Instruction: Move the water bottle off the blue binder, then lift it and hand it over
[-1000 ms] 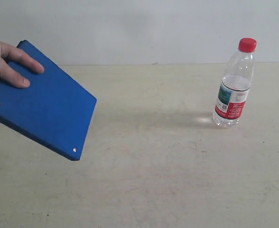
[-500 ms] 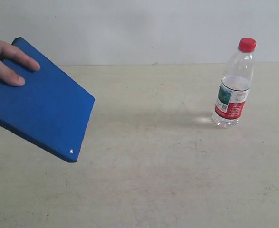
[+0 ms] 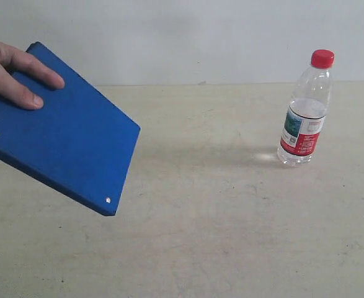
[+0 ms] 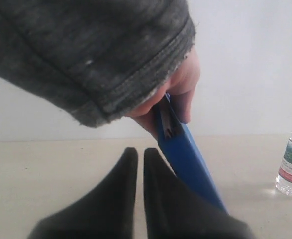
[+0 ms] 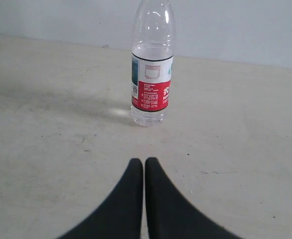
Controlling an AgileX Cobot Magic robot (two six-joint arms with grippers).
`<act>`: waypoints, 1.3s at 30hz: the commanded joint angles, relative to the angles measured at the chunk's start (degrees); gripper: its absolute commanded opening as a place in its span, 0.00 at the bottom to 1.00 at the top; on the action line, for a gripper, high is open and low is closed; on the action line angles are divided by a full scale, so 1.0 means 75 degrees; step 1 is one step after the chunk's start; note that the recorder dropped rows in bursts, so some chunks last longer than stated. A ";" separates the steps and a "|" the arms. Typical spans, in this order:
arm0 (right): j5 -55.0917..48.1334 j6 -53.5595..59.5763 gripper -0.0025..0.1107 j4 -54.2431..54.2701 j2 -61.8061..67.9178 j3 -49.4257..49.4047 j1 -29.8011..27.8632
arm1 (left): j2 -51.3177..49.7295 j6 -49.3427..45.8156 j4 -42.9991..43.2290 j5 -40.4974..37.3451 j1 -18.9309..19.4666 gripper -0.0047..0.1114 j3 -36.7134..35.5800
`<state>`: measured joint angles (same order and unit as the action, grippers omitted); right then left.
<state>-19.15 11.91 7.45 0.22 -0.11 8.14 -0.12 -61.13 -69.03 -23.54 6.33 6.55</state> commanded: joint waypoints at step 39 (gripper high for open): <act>0.0093 -0.2880 0.02 -0.1469 -0.0030 0.0015 -0.0030 | 0.0016 0.0021 0.0256 0.0695 -0.0402 0.08 -0.0033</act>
<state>-18.87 -9.57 -3.55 0.22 -0.11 8.04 -0.12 -61.13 -66.54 -18.98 3.82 6.43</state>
